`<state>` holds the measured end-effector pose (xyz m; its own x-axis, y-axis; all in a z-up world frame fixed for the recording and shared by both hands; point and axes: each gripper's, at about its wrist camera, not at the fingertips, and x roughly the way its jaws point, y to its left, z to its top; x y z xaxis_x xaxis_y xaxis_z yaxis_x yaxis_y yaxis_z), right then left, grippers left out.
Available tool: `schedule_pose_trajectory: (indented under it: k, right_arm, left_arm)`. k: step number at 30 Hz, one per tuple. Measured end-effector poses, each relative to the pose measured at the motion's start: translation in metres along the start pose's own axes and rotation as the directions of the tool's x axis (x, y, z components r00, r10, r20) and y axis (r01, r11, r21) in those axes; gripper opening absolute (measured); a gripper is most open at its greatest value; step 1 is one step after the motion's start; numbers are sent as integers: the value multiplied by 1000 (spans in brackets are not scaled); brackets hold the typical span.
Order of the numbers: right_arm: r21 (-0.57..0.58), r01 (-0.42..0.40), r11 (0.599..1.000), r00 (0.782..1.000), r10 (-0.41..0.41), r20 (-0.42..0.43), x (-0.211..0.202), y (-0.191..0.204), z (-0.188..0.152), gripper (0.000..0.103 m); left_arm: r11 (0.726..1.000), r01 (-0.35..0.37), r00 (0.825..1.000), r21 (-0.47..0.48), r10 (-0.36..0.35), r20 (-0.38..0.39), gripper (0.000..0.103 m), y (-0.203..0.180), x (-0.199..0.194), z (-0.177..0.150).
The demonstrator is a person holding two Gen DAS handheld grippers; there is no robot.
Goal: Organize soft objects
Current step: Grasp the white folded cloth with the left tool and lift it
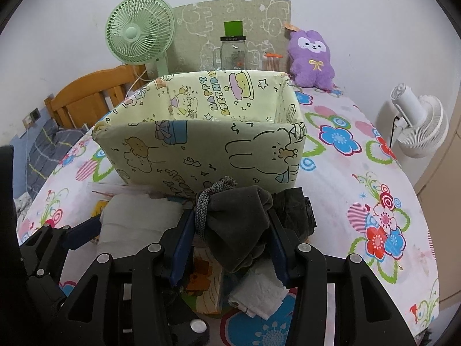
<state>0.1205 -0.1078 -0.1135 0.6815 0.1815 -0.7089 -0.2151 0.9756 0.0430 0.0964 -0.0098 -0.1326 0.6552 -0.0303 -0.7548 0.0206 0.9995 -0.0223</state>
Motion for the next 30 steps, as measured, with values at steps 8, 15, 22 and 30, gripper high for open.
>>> schedule_pose_trajectory:
  k: [8, 15, 22, 30]
  right_arm:
    - [7, -2, 1000, 1000, 2, -4, 0, 1, 1, 52]
    - [8, -6, 1000, 1000, 6, 4, -6, 3, 2, 52]
    - [8, -18, 1000, 999, 18, 29, -20, 6, 4, 52]
    - [5, -20, 1000, 998, 20, 64, -39, 8, 9, 52]
  left_arm:
    - [1000, 17, 1000, 2, -17, 13, 60, 0, -4, 0]
    - [1000, 22, 999, 3, -22, 30, 48, 0, -14, 0]
    - [1000, 14, 998, 5, -14, 66, 48, 0, -29, 2]
    - [1000, 8, 994, 11, -9, 105, 48, -3, -50, 6]
